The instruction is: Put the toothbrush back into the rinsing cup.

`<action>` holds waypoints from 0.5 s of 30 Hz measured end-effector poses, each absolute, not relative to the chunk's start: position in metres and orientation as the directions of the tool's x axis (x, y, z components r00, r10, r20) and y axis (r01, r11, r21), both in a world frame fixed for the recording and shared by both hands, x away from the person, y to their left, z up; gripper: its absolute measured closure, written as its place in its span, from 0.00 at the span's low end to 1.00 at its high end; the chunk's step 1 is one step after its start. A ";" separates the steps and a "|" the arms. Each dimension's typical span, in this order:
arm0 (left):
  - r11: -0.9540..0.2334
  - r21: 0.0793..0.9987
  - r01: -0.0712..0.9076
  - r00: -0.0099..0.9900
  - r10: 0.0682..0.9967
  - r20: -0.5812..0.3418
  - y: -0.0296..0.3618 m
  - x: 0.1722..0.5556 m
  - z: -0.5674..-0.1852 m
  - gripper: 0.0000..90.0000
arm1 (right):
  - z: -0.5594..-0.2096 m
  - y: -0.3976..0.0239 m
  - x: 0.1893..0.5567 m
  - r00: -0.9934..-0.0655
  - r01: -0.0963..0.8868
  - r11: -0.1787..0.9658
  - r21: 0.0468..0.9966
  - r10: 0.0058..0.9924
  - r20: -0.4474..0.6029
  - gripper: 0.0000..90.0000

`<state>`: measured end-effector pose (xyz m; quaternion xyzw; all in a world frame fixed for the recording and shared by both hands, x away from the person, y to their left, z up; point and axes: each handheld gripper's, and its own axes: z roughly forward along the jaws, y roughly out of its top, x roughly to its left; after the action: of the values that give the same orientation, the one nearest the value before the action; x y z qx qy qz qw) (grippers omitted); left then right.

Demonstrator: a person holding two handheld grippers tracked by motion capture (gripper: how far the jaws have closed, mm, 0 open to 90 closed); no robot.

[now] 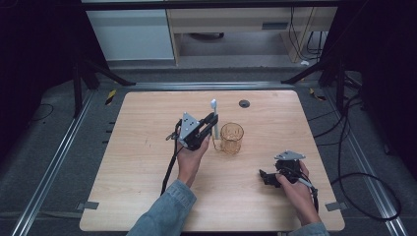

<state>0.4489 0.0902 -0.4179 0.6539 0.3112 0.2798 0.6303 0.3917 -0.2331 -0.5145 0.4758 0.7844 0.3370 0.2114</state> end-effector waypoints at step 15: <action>-0.018 0.997 0.074 0.641 0.767 -0.034 0.088 0.450 -0.431 0.88 | -0.515 -0.233 0.392 -0.459 0.603 0.320 0.730 0.888 -0.010 0.04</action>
<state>0.4500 0.0877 -0.4309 0.6570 0.3197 0.2779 0.6236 0.3917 -0.2330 -0.5145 0.4753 0.7846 0.3376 0.2109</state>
